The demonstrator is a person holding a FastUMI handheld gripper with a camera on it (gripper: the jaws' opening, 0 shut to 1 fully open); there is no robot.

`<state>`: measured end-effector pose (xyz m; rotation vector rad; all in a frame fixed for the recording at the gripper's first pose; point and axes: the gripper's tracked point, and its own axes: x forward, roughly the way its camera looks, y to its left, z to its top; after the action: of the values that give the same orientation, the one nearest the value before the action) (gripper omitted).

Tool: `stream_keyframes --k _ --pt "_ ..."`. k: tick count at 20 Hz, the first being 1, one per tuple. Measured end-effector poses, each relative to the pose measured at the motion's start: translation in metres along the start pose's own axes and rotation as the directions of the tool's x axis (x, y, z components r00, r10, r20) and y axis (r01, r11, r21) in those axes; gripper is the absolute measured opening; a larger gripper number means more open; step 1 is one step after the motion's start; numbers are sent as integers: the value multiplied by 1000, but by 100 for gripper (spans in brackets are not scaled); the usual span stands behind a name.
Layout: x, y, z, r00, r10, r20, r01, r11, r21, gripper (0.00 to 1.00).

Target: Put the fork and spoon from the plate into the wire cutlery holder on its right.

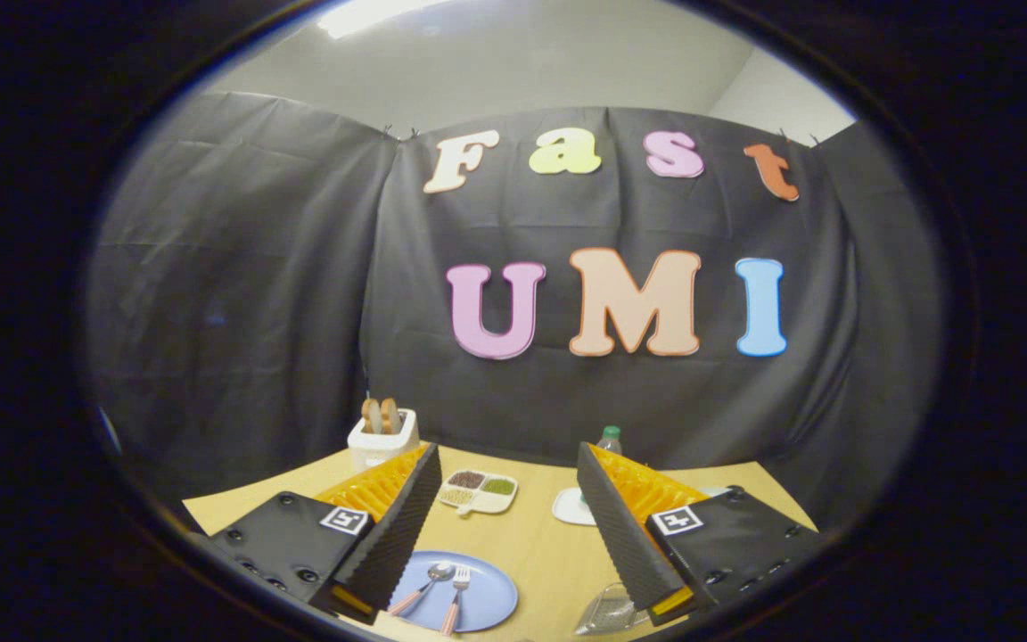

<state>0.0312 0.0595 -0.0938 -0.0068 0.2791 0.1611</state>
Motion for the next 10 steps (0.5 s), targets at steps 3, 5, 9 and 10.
stream_keyframes --k 3,5,9,10 --pt "10 9 -23 997 30 -78 -32 999 -27 98" --pt "12 19 -41 991 64 -118 -70 996 -53 98" --pt "17 30 -75 974 110 -198 -125 990 -67 98" --pt "18 31 -85 969 114 -218 -133 988 -73 98"
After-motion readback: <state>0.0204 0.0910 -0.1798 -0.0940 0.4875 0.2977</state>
